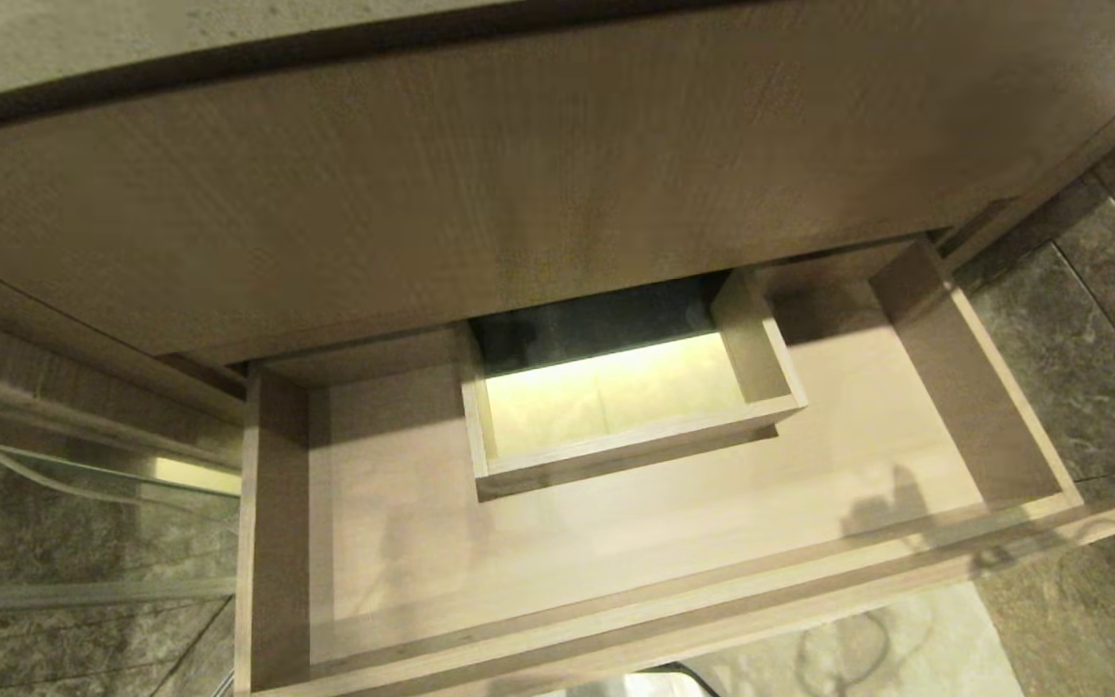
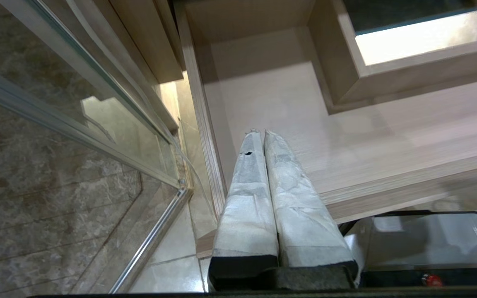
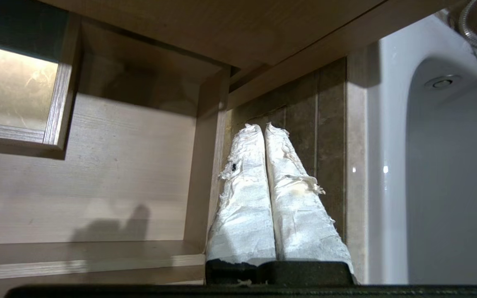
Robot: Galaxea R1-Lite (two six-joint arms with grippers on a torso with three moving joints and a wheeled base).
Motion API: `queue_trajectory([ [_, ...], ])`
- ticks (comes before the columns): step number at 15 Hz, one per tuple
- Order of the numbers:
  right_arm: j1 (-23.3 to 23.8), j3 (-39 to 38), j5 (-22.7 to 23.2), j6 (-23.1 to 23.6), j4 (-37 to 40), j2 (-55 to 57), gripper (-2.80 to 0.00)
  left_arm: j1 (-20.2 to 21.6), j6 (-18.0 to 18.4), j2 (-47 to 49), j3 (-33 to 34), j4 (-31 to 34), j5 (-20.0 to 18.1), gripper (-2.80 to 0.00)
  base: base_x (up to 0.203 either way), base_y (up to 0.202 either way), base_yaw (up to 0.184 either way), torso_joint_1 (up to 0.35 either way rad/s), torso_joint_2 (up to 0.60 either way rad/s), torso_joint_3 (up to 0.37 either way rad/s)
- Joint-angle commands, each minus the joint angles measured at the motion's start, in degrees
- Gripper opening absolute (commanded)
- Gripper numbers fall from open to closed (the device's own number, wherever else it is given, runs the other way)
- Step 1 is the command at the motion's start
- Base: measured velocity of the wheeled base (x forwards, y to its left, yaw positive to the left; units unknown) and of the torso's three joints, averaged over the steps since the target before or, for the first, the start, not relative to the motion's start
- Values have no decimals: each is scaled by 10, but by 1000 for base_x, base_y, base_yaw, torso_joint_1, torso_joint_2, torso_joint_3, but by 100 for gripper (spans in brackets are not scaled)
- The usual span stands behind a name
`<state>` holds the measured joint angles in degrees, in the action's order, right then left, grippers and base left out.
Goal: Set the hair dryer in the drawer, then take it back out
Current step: Close the drawer
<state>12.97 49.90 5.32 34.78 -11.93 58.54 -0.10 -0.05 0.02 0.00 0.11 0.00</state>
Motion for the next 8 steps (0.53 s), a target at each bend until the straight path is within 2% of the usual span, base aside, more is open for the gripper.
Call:
queue_trajectory([
  [1,-1,-3,0,2,-2,0,-280,0,0,0,1,0,0,-280,0,0,0,-241,486,237],
  [6,0,-7,0,3,-2,-1,-280,0,0,0,1,0,0,-280,0,0,0,-240,472,222],
  [8,-1,-8,1,4,0,-1,-280,0,0,0,1,0,0,-280,1,-2,128,-217,415,190],
])
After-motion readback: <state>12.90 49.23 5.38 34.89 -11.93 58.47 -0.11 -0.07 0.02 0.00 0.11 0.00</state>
